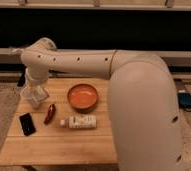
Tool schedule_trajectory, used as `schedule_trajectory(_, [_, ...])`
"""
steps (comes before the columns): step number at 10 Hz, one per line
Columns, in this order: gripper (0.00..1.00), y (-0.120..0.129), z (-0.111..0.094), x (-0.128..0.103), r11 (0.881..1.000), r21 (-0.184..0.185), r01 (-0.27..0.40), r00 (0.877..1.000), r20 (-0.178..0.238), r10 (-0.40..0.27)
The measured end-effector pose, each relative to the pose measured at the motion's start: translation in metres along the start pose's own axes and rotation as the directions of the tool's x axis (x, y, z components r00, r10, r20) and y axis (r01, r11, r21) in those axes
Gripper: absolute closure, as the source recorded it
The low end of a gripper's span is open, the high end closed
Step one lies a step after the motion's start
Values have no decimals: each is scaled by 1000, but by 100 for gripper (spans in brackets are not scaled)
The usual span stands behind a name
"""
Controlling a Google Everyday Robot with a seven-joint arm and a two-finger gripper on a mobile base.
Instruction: Place the white sponge in the ceramic cup
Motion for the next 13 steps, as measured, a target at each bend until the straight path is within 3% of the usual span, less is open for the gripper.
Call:
schedule_trajectory(4, [100,2,37,55,995,69,72,995,-70,-67])
schedule_trajectory(8, [99,1,73,87,986,112,125,990,-85,-116])
schedule_trajectory(9, [95,0,80,88,984,120,131,989,-86,-121])
schedule_trajectory(13, [53,-6,108,75,980,154,128,991,-65,-119])
